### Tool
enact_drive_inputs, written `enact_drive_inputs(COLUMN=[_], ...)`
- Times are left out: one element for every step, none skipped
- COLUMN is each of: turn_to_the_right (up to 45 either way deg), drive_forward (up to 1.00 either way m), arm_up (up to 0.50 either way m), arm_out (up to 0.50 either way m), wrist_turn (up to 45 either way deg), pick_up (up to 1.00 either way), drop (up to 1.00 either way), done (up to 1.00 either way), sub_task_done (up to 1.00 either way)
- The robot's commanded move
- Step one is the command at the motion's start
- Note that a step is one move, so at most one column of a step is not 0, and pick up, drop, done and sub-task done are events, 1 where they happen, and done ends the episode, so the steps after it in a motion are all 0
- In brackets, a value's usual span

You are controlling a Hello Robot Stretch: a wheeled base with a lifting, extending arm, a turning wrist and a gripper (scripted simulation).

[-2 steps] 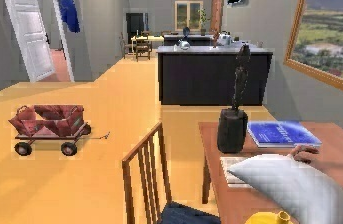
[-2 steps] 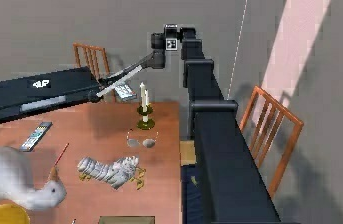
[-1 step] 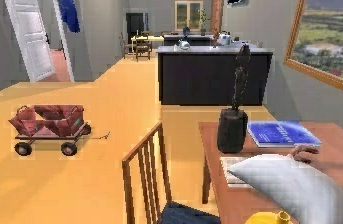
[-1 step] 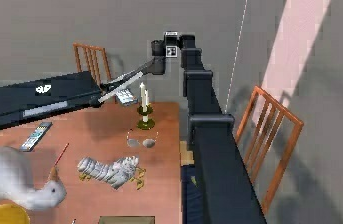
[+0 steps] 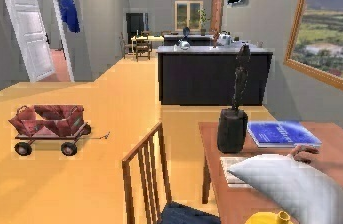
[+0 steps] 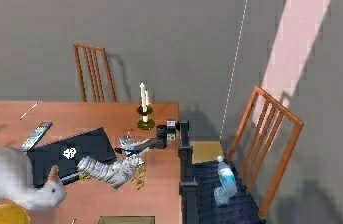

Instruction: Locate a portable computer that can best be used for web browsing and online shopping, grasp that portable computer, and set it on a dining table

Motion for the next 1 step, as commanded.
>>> enact_drive_inputs(turn_to_the_right=[0.0], drive_forward=[0.0], arm_up=[0.0], arm_out=[0.0], wrist_turn=[0.0], pick_up=[0.0], drop=[1.0], done=[0.0], sub_task_done=[0.0])
